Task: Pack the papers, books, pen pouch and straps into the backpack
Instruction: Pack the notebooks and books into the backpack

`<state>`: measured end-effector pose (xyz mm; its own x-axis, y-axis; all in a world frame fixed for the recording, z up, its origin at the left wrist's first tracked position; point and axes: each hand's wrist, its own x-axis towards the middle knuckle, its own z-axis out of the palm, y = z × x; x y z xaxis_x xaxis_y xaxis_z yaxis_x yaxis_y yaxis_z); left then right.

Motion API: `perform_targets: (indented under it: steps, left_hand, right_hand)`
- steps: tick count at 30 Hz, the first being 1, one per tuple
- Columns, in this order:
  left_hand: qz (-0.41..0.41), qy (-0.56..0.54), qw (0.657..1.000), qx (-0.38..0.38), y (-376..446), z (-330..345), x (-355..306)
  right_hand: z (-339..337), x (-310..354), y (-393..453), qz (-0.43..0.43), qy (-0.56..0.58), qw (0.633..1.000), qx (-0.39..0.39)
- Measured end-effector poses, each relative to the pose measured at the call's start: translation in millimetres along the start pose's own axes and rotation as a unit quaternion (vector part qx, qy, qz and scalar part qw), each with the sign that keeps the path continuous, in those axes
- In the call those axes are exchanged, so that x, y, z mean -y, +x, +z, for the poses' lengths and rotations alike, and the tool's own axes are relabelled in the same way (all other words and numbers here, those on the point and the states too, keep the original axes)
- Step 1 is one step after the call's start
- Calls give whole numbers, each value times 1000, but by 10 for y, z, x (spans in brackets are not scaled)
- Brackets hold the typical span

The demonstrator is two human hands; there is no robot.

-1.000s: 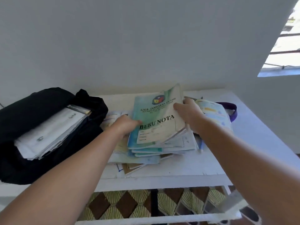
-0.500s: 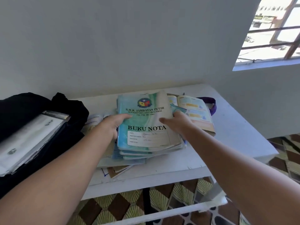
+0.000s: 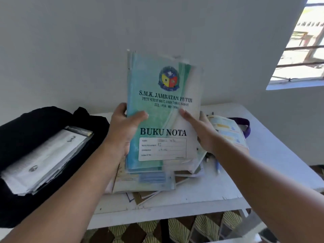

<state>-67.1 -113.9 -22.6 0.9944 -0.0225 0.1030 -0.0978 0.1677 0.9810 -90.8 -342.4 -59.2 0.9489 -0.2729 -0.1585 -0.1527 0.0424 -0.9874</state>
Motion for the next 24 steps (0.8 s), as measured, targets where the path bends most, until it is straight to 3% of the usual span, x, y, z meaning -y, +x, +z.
perform_targets:
  steps: [2,6,9,12,18,21,24]
  left_hand:
    - [78,9,997,9,24,-69,-55]
    - [187,74,979,-43,95,-36,-125]
    - [142,34,988,-41,198,-124,79]
    - [83,9,997,1,188,-241,464]
    - [40,5,999,-10,360,-281,666]
    - [36,75,992,-93,316,-221,668]
    - [-8,139,956,-258,155,-104,724]
  right_hand:
    - [77,169,18,-32,78,996,18]
    - [252,531,0,-152,101,983,-20]
    - [288,426,19,-200,56,978,11]
    - [255,90,45,-177,-7,980,87]
    - [276,85,131,-188,-33,979,66]
    - [362,66,165,-193,4,981,35]
    - [374,135,234,-168,76,983,-1]
